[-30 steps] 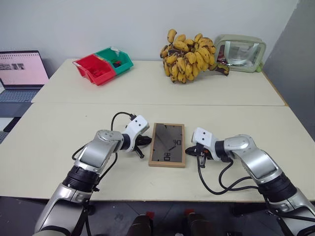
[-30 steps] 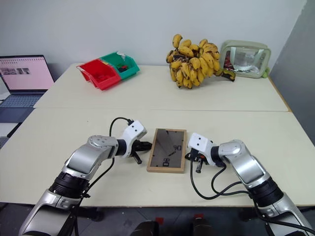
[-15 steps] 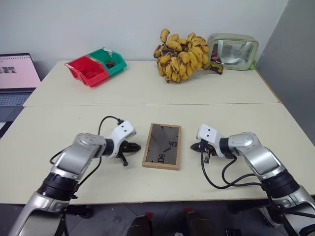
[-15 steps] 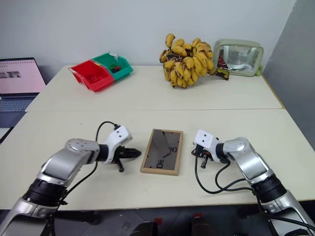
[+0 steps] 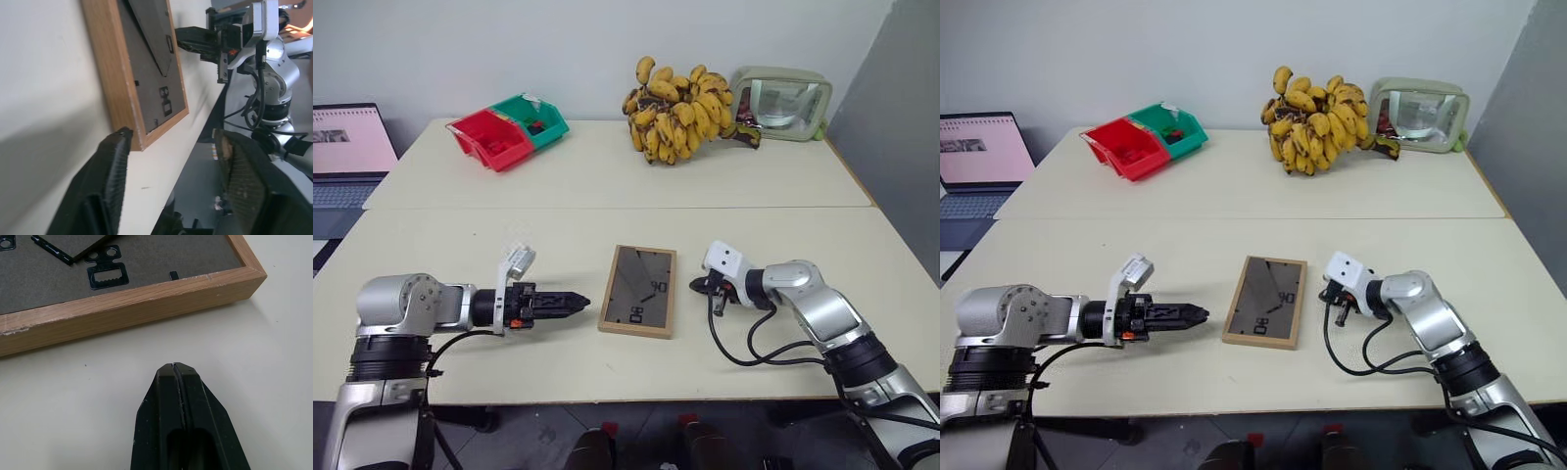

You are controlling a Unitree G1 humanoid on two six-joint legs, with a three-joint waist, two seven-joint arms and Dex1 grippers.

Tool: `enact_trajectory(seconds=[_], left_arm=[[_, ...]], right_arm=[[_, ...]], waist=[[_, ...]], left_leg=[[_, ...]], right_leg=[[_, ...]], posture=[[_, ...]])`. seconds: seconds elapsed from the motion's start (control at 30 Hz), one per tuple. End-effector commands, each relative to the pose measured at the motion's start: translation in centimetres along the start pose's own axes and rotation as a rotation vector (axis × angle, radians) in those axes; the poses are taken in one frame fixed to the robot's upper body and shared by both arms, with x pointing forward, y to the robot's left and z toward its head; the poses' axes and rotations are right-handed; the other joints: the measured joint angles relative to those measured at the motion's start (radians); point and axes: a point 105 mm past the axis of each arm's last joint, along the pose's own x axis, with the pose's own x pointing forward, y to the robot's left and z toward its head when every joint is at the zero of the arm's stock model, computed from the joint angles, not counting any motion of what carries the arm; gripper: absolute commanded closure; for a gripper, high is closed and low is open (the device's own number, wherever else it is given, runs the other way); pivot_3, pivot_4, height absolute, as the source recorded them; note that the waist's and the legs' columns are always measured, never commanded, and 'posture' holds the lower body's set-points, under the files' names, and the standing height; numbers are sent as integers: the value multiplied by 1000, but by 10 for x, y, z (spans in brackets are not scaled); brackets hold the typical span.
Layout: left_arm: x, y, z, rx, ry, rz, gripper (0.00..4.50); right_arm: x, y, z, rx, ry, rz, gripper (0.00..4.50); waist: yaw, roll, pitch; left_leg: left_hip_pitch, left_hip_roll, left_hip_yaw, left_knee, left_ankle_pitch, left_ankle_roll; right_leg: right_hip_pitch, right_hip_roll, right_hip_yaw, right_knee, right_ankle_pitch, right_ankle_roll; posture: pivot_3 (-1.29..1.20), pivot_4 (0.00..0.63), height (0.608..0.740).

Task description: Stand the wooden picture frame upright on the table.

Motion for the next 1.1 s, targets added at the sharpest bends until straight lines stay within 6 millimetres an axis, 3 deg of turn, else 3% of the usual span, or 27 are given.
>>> enact_trajectory(seconds=[0.03, 0.13, 0.43, 0.7, 0.83, 1.1], left_arm=[[7, 8, -5, -19, 8, 4, 541], [17, 17, -11, -24, 23, 10, 36], [65, 25, -23, 2, 42, 5, 36], [82, -2, -21, -8, 8, -119, 36], [84, -1, -22, -13, -4, -109, 576], [79, -6, -4, -42, -92, -131, 2402]], right_arm=[[1, 4, 13, -30, -32, 1, 4500], [7, 9, 19, -30, -47, 14, 4500], [27, 31, 39, -46, -93, 84, 4500], [31, 29, 39, -34, -93, 73, 4500], [30, 27, 32, -31, -76, 66, 4500], [22, 20, 17, -10, -45, 30, 4500]], waist=[[-2, 0, 0], [-1, 0, 0], [16, 2, -2], [27, 3, -4], [23, 3, -4], [22, 3, -4]], left_leg=[[0, 0, 0, 0, 0, 0], [0, 0, 0, 0, 0, 0], [1, -1, 0, 1, 0, 0], [0, -2, -3, 5, 0, 1], [0, -3, -2, 6, -1, 1], [0, -3, -2, 6, -1, 1]], right_leg=[[0, 0, 0, 0, 0, 0], [0, 0, 0, 0, 0, 0], [1, -3, 1, 0, 0, 0], [5, -7, -2, -1, 0, 3], [5, -7, -2, -1, 0, 4], [4, -6, -2, -1, 0, 4]], posture=[[0, 150, 740], [0, 150, 740], [0, 150, 740], [0, 150, 740], [0, 150, 740], [0, 150, 740]])
